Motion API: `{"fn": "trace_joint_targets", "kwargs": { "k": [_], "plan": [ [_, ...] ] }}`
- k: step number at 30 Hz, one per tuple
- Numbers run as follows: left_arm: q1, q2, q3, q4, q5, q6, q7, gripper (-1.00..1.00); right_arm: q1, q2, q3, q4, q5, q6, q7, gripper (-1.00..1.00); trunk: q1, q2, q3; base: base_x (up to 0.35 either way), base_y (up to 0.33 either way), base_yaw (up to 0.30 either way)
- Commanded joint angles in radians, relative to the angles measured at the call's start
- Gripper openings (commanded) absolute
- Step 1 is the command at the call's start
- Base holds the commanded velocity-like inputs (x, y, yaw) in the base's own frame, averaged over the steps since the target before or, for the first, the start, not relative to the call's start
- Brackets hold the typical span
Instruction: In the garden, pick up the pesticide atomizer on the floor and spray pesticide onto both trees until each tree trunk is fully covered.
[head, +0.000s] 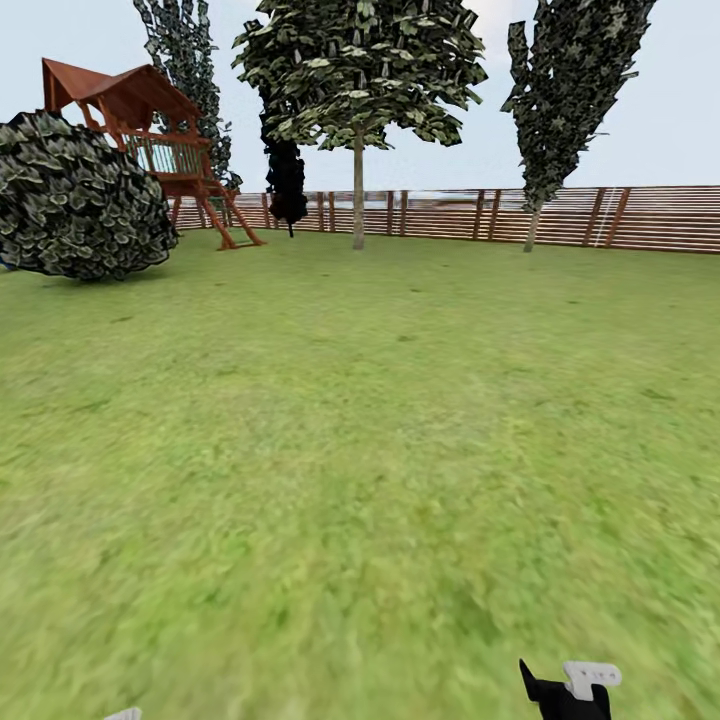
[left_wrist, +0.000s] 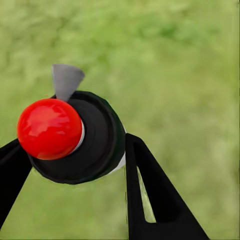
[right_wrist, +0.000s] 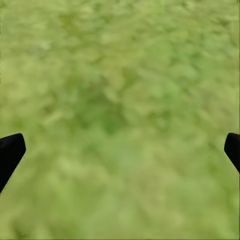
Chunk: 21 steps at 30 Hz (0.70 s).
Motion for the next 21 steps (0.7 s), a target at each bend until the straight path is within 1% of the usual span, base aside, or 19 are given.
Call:
{"fn": "trace_joint_targets", "kwargs": {
  "k": [1, 5, 21],
  "plan": [
    [0.000, -0.001, 0.008, 0.001, -0.001, -0.003, -0.005, -1.00, -0.001, 0.002, -0.008, 0.000, 0.005, -0.007, 0.007, 1.00, 0.000, 0.000, -0.001, 0.339, 0.000, 0.000],
    [0.002, -0.007, 0.007, 0.001, -0.002, -0.005, -0.005, -1.00, -0.001, 0.001, -0.009, 0.002, 0.007, -0.038, 0.007, 1.00, 0.000, 0.000, -0.001, 0.339, 0.000, 0.000],
    [0.002, -0.007, 0.007, 0.001, -0.001, -0.004, -0.005, -1.00, -0.001, 0.005, -0.009, 0.046, 0.006, -0.043, 0.006, 1.00, 0.000, 0.000, -0.001, 0.339, 0.000, 0.000]
  ]
}}
